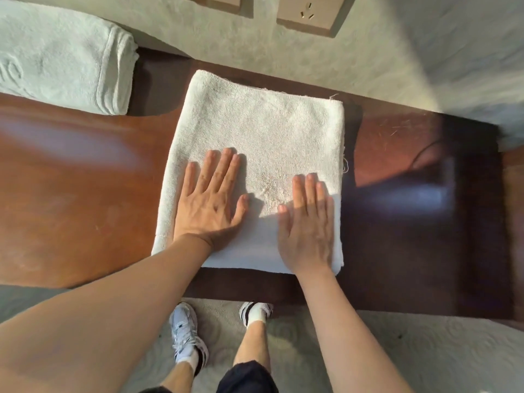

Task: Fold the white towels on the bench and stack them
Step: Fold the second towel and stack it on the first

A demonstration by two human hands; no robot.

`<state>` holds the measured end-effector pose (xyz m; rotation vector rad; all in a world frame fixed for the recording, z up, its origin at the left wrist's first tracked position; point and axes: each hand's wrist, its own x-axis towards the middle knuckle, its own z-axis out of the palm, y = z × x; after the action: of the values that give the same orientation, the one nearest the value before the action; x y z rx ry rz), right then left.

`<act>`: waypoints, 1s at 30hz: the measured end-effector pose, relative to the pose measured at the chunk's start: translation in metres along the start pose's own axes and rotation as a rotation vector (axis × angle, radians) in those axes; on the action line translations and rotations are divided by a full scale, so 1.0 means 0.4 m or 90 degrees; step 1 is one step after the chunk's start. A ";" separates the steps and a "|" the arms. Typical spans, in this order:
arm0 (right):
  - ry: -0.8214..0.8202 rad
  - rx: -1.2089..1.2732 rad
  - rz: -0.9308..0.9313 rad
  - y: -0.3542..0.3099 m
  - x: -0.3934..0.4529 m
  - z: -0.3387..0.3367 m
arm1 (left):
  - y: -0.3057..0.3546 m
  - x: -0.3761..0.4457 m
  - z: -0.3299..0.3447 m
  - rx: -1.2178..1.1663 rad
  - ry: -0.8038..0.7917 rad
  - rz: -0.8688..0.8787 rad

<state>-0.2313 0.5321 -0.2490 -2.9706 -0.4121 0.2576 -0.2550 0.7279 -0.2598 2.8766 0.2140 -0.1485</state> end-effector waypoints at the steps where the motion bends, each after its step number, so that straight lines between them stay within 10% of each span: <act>1: 0.019 -0.008 0.024 0.002 0.001 0.006 | 0.000 0.000 0.001 0.000 0.006 0.001; 30: 0.120 0.006 0.009 0.003 0.025 0.050 | -0.105 0.215 -0.113 0.061 -0.023 0.126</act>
<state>-0.2252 0.5359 -0.2702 -2.9537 -0.3661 -0.0191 -0.1733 0.7912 -0.2365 2.9651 -0.0879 -0.1776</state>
